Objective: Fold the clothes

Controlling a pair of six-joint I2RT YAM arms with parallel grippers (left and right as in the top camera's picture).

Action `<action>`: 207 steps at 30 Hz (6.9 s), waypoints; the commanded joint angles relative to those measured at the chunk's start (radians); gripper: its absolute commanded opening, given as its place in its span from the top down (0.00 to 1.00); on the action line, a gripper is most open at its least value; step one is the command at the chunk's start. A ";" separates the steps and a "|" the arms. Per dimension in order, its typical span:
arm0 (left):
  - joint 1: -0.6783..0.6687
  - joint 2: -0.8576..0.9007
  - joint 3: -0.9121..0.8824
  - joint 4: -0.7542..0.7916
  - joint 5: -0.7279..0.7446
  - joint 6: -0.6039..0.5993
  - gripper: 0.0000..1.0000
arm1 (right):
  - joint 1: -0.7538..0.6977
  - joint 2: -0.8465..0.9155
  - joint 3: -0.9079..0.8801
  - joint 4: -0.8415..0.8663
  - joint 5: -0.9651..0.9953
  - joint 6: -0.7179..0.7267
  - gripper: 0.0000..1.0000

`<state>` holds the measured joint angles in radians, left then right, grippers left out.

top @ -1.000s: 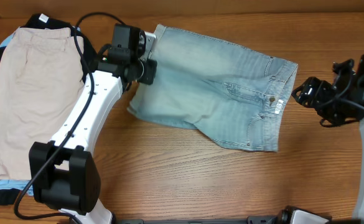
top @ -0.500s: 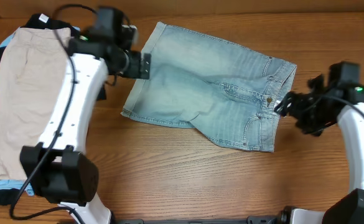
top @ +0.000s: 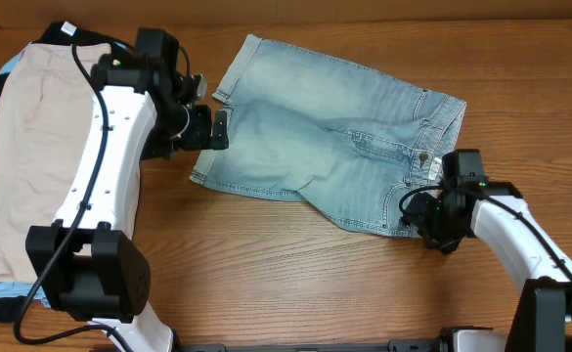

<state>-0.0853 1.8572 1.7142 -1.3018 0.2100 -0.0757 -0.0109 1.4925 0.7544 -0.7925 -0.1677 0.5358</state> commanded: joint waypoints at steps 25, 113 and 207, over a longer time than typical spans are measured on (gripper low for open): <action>-0.021 0.002 -0.151 0.066 -0.007 0.043 0.00 | -0.153 -0.124 0.272 -0.470 0.007 -0.104 0.29; 0.064 -0.201 0.082 -0.040 -0.299 -0.425 0.96 | -0.121 -0.611 0.214 -0.651 0.069 0.237 0.96; -0.257 0.544 0.321 0.466 -0.204 0.244 0.88 | -0.056 0.121 0.431 -0.134 -0.096 -0.196 0.00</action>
<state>-0.3416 2.3810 2.0377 -0.8284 0.0925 0.2344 -0.0532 1.6871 1.1393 -0.9234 -0.2516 0.3504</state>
